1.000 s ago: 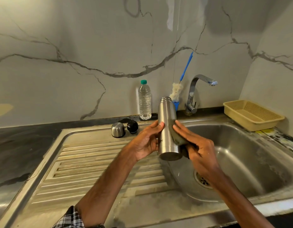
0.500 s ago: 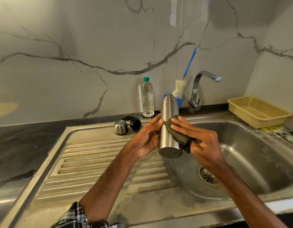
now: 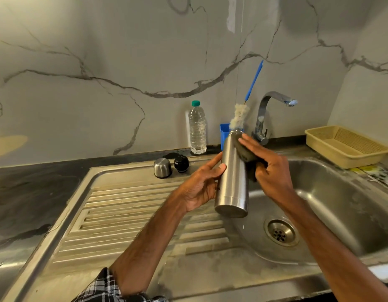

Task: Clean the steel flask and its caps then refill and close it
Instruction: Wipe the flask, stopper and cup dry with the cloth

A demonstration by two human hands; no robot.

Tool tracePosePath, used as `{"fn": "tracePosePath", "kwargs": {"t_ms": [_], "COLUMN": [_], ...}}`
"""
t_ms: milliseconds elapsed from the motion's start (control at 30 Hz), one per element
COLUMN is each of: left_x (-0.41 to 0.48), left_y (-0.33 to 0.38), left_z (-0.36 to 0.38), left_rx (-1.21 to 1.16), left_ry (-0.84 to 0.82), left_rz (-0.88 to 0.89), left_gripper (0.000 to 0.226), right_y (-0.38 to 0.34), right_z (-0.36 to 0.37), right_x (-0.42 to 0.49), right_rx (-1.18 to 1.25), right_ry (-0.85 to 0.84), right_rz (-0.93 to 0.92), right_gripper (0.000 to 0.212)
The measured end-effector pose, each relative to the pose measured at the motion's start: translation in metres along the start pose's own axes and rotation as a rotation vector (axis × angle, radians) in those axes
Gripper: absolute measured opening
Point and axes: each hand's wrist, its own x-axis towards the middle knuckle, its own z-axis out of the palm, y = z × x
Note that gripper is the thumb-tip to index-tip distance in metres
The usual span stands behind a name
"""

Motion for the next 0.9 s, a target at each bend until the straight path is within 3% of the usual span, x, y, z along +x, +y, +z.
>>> {"fn": "tracePosePath", "kwargs": {"t_ms": [100,233,333,500,700,900], "left_x": [0.000,-0.002,-0.005,-0.003,-0.004,-0.010], "left_y": [0.003,0.004,0.005,0.004,0.002,0.007], "left_z": [0.003,-0.001,0.000,0.004,0.002,0.008], "left_rx": [-0.017,-0.085,-0.051,0.040,-0.006,-0.031], "left_ry": [0.023,0.055,0.034,-0.006,0.053,0.035], "left_rz": [0.005,0.029,0.013,-0.027,-0.019,-0.103], "left_gripper": [0.066,0.052,0.053,0.067,0.054,0.041], "right_y": [0.004,0.002,0.002,0.010,0.007,0.012], "right_z": [0.001,0.005,0.004,0.003,0.005,0.003], "right_x": [0.004,-0.013,-0.003,0.018,0.001,0.013], "right_rx": [-0.018,0.008,-0.021,-0.044,-0.037,-0.017], "right_ry": [0.056,-0.053,-0.055,0.006,-0.078,0.027], "right_rz": [0.099,-0.087,-0.122,0.057,-0.116,0.138], "right_gripper": [0.078,0.080,0.077,0.073,0.073,0.078]}}
